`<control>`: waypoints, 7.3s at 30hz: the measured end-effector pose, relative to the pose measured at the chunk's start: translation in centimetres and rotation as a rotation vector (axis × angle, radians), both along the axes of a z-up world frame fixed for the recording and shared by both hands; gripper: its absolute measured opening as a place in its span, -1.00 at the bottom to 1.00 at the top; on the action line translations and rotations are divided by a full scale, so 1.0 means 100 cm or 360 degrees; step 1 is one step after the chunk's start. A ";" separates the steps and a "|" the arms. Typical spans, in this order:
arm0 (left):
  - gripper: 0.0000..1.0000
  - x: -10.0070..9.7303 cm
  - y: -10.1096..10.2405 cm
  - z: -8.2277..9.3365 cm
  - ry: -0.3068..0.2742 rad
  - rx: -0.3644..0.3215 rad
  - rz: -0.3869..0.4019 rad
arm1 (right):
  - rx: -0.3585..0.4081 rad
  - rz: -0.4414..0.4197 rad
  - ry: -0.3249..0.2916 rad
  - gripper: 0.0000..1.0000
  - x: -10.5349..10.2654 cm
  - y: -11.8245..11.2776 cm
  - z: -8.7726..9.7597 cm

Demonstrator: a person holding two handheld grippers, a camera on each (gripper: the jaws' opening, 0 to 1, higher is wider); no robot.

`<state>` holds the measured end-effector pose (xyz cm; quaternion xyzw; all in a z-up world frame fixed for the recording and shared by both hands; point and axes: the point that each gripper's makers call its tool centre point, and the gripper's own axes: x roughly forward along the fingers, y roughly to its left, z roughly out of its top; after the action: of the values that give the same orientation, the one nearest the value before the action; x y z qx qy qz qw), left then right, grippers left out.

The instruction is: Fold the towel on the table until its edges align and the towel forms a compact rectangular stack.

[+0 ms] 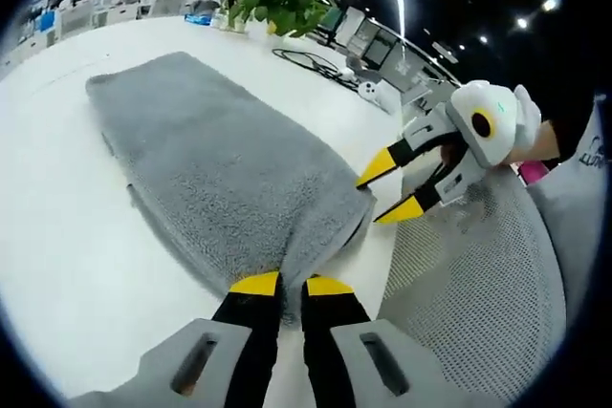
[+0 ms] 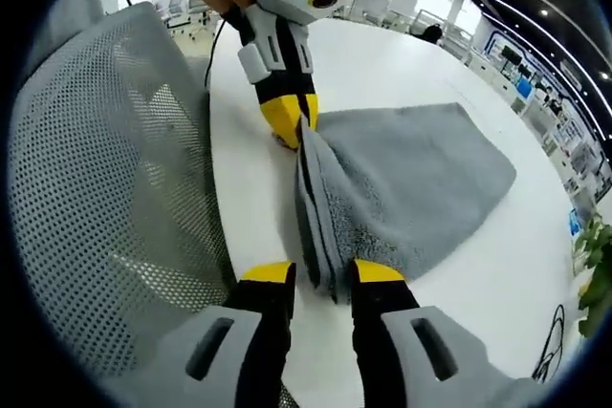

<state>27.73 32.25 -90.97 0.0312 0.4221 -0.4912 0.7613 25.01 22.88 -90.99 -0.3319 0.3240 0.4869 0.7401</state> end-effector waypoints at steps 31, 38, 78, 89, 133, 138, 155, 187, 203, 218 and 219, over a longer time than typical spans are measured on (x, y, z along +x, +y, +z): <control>-0.84 -0.002 -0.002 0.003 -0.0322 0.0136 -0.0155 | 0.0132 -0.0146 0.0109 -0.92 0.013 -0.003 0.008; -0.85 -0.006 -0.003 0.013 -0.0496 0.0339 -0.0393 | 0.0053 -0.0006 0.0054 -0.92 0.012 -0.002 0.023; -0.86 -0.013 -0.002 0.096 -0.0760 0.0593 -0.0754 | 0.0115 0.0138 0.0190 -0.92 0.005 0.000 0.103; -0.86 -0.030 -0.003 0.118 -0.0774 0.0611 -0.0797 | 0.0163 0.0150 0.0284 -0.92 -0.015 -0.001 0.121; -0.85 0.028 0.004 0.143 -0.0602 0.0394 -0.0619 | 0.0451 -0.0082 0.0597 -0.92 0.034 0.010 0.169; -0.85 0.051 0.004 0.143 -0.0610 0.0360 -0.0591 | 0.0513 -0.0171 0.0691 -0.92 0.054 0.011 0.173; -0.83 0.122 0.003 0.089 -0.0538 0.0320 -0.0354 | 0.0741 -0.0572 0.0967 -0.93 0.139 0.009 0.128; -0.62 0.154 0.029 0.039 -0.0410 0.0324 0.0088 | 0.0646 -0.0786 0.0775 -0.80 0.210 -0.013 0.065; -0.51 0.106 0.034 0.032 -0.0143 0.0190 0.0124 | 0.0501 -0.0516 0.0725 -0.51 0.174 -0.003 0.064; -0.53 0.087 0.029 0.032 0.0065 0.0040 0.0127 | 0.0438 -0.0543 0.0701 -0.60 0.176 -0.007 0.048; -0.52 0.086 0.029 0.031 0.0069 0.0038 0.0125 | 0.0435 -0.0519 0.0695 -0.61 0.177 -0.008 0.048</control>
<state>36.32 35.11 -87.84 0.0131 0.4454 -0.4564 0.7702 42.68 22.09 -86.21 -0.0603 0.4561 0.4606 0.7591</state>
